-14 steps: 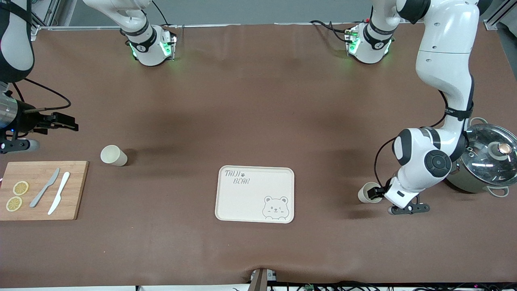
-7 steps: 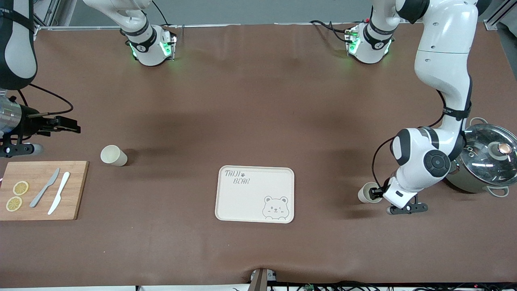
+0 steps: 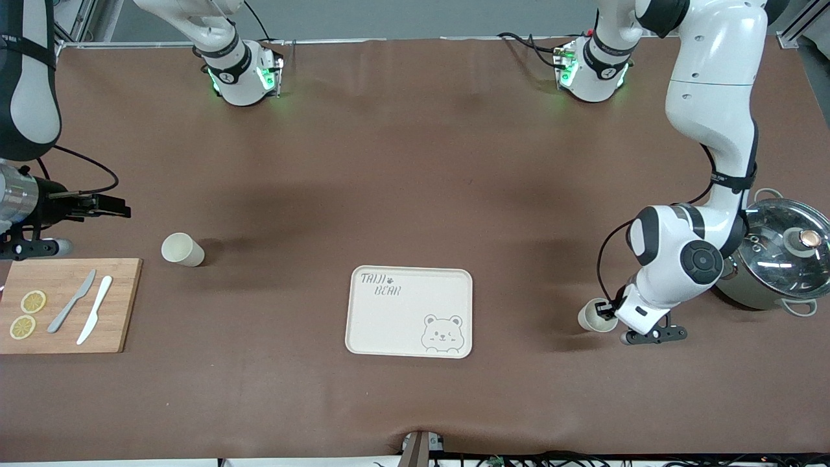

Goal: Place white IKEA cup upright on tray with both arms
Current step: 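Lift the cup with the left gripper while the right gripper grasps the other cup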

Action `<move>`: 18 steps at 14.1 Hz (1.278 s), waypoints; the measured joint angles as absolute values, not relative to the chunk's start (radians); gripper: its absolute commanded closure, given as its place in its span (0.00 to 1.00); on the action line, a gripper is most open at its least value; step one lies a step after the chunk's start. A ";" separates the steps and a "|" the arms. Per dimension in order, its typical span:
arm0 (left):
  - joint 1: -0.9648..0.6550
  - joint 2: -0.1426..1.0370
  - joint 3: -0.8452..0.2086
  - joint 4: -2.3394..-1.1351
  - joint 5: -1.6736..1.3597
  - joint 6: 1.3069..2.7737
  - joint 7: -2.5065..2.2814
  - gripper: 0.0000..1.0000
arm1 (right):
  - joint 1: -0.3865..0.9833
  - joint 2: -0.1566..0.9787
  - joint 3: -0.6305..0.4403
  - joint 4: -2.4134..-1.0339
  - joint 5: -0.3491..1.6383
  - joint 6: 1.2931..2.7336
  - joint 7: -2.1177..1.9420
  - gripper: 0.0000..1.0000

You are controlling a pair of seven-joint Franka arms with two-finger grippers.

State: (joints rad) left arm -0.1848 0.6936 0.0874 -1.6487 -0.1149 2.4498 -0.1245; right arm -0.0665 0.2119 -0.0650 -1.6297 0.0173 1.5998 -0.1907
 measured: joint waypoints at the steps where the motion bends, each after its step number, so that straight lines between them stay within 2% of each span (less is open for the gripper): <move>1: -0.185 0.693 0.087 -1.648 -0.115 2.451 -0.128 1.00 | -0.076 0.226 -0.066 -1.630 0.017 1.600 -0.188 0.00; 9: -0.183 0.685 0.087 -1.621 -0.115 2.420 -0.131 1.00 | -0.122 0.309 -0.067 -1.638 0.017 1.624 0.019 0.00; 18: -0.217 0.563 0.086 -1.422 -0.115 1.996 -0.218 1.00 | -0.125 0.331 -0.069 -1.742 0.017 1.785 0.030 0.00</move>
State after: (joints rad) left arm -0.2174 0.5627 0.0864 -1.4220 -0.1152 1.9958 -0.2182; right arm -0.1253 0.3308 -0.0693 -1.7419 0.0170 1.7848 0.0304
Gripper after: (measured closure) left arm 0.960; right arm 0.000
